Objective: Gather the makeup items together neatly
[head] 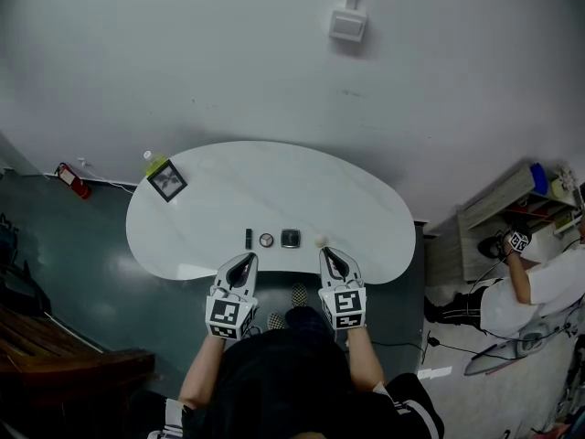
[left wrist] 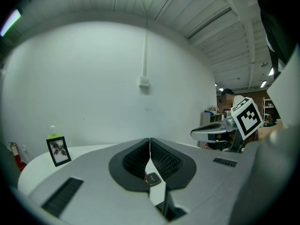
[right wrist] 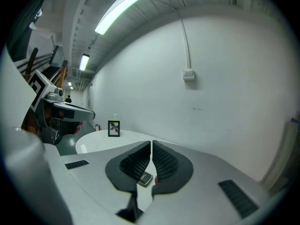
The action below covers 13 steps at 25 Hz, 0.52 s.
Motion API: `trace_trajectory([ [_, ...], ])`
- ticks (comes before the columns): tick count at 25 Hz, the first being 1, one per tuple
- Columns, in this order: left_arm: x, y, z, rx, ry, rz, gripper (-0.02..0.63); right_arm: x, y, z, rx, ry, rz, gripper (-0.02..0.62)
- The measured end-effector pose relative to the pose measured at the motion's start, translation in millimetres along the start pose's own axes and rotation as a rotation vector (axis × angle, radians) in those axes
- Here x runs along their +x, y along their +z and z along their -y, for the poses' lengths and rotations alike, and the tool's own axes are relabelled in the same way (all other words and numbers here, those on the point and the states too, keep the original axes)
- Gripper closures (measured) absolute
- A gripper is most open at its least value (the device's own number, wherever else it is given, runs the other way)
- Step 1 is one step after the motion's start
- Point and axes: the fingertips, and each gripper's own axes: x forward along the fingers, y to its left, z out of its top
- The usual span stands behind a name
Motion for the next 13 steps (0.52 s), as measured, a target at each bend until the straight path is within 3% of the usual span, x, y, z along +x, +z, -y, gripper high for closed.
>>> trace_trajectory([
  [13, -2.0, -11.7, 6.5, 0.0, -0.016, 0.001, 0.586, -4.1, -6.2, -0.5, -0.001, 0.008, -0.005, 0.558],
])
